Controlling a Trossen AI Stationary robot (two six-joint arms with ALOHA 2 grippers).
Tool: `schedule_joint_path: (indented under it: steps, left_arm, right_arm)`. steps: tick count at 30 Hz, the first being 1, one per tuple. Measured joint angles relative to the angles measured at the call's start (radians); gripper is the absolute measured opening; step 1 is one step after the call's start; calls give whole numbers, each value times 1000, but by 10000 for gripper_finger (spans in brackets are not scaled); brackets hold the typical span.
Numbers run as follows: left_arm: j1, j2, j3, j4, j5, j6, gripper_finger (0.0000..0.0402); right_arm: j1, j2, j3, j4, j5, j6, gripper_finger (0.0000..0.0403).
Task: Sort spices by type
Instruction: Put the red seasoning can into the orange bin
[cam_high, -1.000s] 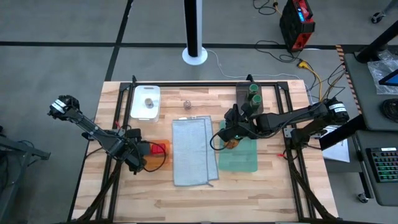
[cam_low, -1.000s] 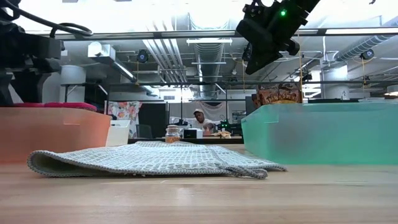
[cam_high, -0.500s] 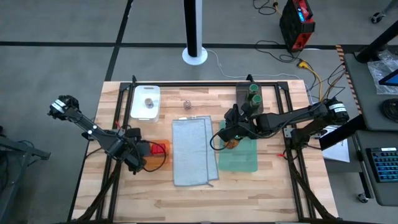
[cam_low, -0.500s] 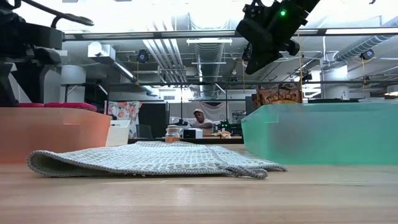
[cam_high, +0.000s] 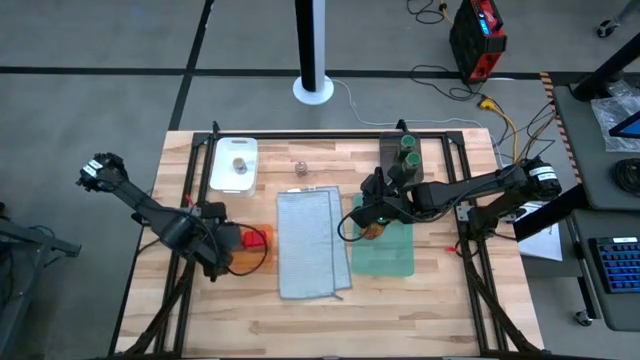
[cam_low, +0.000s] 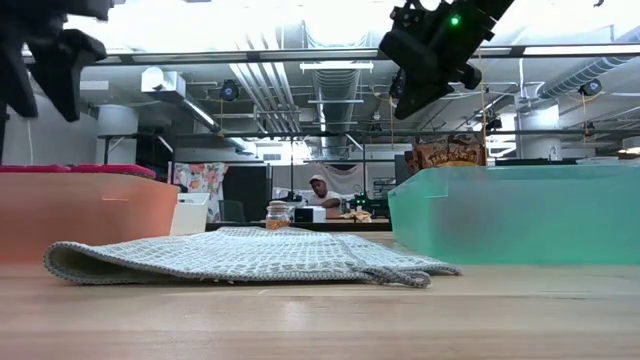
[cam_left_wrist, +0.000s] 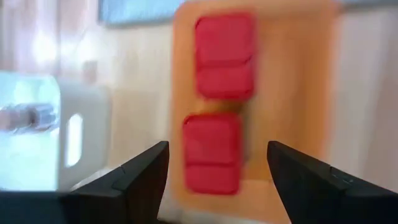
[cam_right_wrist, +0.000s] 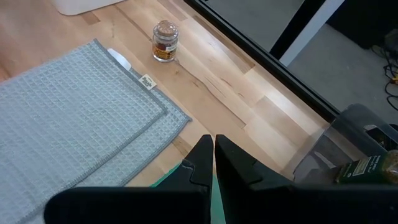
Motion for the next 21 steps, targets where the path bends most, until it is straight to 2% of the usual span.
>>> schedule_joint_path:
  steps: [3, 5, 12, 18, 21]
  left_arm:
    - [0, 2, 32, 63, 67, 8, 234]
    - [-2, 12, 27, 96, 105, 12, 203]
    - [-3, 110, -55, 110, 178, -1, 19]
    - [-3, 190, -100, 110, 176, -1, 26]
    - [-3, 211, -109, 107, 171, 4, 16]
  right_arm:
    - [0, 0, 0, 11, 0, 0, 9]
    - [0, 0, 0, 16, 0, 0, 9]
    - [0, 0, -2, 18, -3, 0, 9]
    - [0, 0, -3, 20, -5, 0, 9]
    - [0, 0, -4, 20, -5, 0, 9]
